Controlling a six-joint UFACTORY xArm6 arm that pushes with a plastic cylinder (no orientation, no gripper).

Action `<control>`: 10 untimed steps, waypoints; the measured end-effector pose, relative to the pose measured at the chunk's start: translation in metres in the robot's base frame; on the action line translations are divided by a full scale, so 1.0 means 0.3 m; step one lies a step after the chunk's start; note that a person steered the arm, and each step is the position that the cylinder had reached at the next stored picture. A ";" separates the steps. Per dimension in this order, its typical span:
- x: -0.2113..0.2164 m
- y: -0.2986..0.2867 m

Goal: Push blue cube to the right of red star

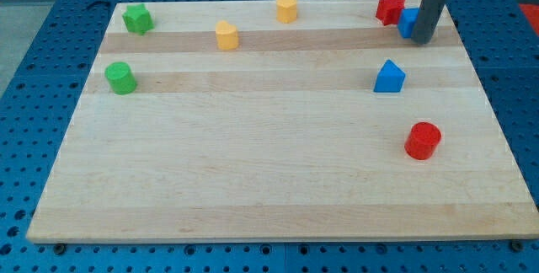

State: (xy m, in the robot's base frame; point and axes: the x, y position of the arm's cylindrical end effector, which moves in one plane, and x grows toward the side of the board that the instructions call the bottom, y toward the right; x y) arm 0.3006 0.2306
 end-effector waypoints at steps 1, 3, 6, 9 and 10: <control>0.000 0.024; 0.038 0.029; 0.043 -0.079; -0.030 -0.075; -0.030 -0.066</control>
State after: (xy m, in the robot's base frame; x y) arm 0.2915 0.2108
